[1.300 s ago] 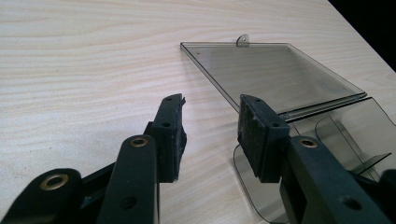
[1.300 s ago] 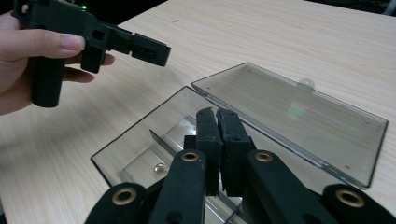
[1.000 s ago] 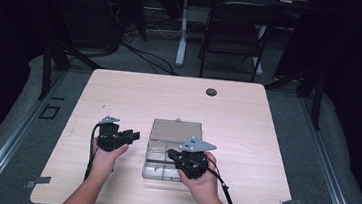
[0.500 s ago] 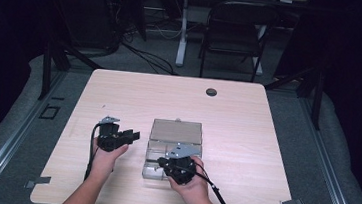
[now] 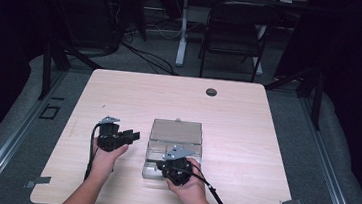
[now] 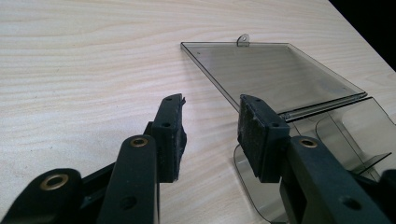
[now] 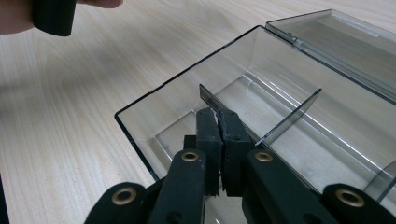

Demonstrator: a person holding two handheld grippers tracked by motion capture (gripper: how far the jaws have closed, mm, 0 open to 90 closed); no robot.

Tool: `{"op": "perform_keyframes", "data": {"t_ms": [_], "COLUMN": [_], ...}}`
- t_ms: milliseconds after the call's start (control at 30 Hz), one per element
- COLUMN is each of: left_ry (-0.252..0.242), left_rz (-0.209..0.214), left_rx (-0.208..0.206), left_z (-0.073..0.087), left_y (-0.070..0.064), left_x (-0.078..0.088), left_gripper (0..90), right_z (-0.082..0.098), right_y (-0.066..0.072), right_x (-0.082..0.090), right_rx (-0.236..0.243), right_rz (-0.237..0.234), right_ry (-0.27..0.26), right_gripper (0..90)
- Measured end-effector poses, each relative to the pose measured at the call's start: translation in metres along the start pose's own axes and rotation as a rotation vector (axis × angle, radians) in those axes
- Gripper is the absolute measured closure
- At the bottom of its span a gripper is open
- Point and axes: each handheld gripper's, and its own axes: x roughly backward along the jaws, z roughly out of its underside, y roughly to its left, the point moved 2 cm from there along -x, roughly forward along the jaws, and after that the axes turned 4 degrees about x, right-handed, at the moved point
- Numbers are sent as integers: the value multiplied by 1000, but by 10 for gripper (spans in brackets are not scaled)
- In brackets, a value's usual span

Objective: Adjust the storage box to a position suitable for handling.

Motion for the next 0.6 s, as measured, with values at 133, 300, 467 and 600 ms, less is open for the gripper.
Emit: {"op": "perform_keyframes", "data": {"t_ms": [133, 300, 467, 600], "left_ry": [0, 0, -1, -1], "left_rz": [0, 0, 1, -1], "left_rx": [1, 0, 1, 4], "left_z": [0, 0, 0, 0], "left_y": [0, 0, 0, 1], "left_x": [0, 0, 0, 0], "left_gripper": [606, 606, 606, 601], "right_z": [1, 1, 2, 1], "right_y": [0, 1, 1, 0], "right_x": [-1, -2, -2, 0], "right_rx": [-2, -2, -2, 4], "right_rz": [-6, -10, -20, -17], "right_ry": [6, 8, 12, -1], "right_gripper": [883, 883, 843, 786]}}
